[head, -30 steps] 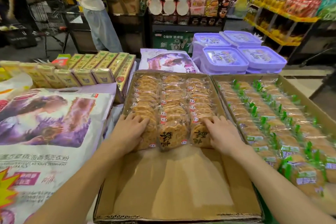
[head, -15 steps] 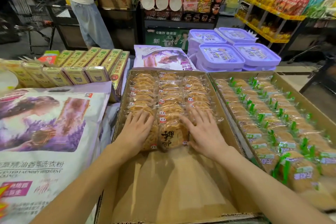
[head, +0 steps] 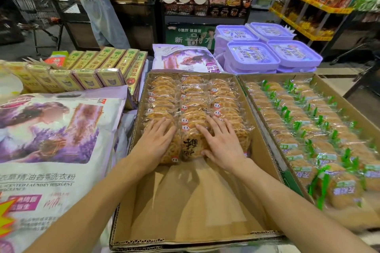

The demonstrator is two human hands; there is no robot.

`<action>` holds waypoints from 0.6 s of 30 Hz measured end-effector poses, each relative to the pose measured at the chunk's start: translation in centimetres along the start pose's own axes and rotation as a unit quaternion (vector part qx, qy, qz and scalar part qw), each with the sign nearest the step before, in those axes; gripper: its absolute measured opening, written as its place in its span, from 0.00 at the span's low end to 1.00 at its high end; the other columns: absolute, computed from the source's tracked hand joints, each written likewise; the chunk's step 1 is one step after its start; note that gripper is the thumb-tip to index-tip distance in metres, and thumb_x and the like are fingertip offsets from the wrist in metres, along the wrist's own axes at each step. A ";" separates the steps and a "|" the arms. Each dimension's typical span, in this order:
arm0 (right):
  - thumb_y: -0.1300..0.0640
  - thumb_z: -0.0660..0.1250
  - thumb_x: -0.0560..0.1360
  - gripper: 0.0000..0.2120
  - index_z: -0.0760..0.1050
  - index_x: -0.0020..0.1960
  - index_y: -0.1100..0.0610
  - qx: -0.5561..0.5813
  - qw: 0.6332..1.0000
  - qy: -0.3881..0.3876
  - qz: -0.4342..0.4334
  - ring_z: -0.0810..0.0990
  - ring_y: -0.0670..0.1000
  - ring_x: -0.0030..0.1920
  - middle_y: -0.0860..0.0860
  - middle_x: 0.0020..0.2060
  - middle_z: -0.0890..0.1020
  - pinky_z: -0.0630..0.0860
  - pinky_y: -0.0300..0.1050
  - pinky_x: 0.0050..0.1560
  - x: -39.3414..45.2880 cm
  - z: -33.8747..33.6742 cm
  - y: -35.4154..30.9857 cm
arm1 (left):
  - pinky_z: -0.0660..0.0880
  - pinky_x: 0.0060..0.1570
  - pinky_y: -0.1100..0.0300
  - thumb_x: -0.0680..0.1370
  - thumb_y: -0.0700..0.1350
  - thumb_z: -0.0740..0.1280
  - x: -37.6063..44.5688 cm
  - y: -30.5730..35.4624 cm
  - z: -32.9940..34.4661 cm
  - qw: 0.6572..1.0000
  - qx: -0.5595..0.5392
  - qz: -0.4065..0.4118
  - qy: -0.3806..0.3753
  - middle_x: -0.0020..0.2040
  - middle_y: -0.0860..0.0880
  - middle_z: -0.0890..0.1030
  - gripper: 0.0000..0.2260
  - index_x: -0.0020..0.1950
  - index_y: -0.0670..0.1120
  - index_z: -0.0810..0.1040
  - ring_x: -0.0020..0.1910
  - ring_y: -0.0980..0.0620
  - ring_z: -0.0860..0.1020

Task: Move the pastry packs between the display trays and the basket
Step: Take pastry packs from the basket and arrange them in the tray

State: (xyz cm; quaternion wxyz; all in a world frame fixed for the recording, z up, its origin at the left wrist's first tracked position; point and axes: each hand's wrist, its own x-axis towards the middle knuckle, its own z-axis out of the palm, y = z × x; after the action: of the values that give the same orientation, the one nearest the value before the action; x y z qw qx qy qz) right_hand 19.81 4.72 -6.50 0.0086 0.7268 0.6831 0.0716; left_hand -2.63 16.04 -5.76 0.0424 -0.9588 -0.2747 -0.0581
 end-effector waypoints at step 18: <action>0.51 0.73 0.75 0.42 0.53 0.81 0.57 -0.004 0.990 0.029 0.138 0.54 0.65 0.80 0.65 0.79 0.56 0.52 0.64 0.79 -5.6 -3.1 0.4 | 0.53 0.77 0.44 0.75 0.46 0.72 -11.0 4.6 -5.5 0.969 -0.074 -0.194 0.133 0.79 0.44 0.61 0.36 0.80 0.47 0.60 0.78 0.42 0.59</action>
State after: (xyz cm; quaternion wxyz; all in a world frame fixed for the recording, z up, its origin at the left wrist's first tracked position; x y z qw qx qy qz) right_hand 19.56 -1.15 -3.86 -0.0189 0.8116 0.5759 0.0959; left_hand -9.95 5.81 -2.04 -0.0040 -0.8713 -0.4423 -0.2126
